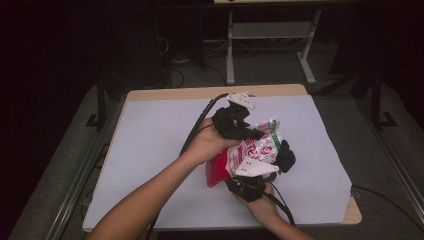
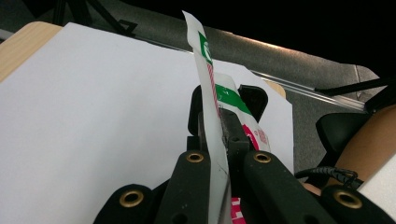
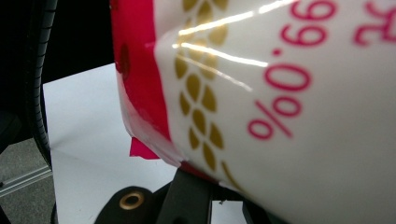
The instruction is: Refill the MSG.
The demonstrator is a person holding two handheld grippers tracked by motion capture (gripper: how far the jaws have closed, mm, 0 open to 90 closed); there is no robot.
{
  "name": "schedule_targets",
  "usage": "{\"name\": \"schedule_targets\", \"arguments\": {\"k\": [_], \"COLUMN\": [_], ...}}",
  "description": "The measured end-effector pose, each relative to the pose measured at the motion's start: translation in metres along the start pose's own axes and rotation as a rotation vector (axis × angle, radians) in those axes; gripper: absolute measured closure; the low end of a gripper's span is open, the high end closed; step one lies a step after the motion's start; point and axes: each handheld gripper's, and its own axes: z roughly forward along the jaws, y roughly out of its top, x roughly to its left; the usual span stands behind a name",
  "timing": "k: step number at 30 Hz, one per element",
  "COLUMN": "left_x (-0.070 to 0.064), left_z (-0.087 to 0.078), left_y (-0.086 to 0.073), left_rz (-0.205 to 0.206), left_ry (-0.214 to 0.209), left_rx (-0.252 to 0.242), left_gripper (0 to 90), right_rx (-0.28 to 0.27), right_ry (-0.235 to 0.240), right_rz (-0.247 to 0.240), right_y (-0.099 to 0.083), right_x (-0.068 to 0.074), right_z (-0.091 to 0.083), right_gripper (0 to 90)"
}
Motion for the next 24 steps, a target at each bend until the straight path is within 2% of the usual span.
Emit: {"name": "schedule_targets", "arguments": {"k": [16,24], "left_x": [-0.0003,-0.0006], "left_z": [0.0021,0.0043], "left_y": [-0.0001,0.002], "left_rz": [-0.015,-0.007], "left_ry": [0.002,0.004], "left_rx": [0.008,0.021], "left_gripper": [90.0,90.0], "right_rx": [-0.001,-0.005], "right_ry": [0.005,0.007], "right_rz": [0.004,0.004], "right_y": [-0.0005,-0.0007], "right_x": [-0.0001,-0.0003], "right_z": [0.0003,0.0001], "right_gripper": [90.0,90.0]}}
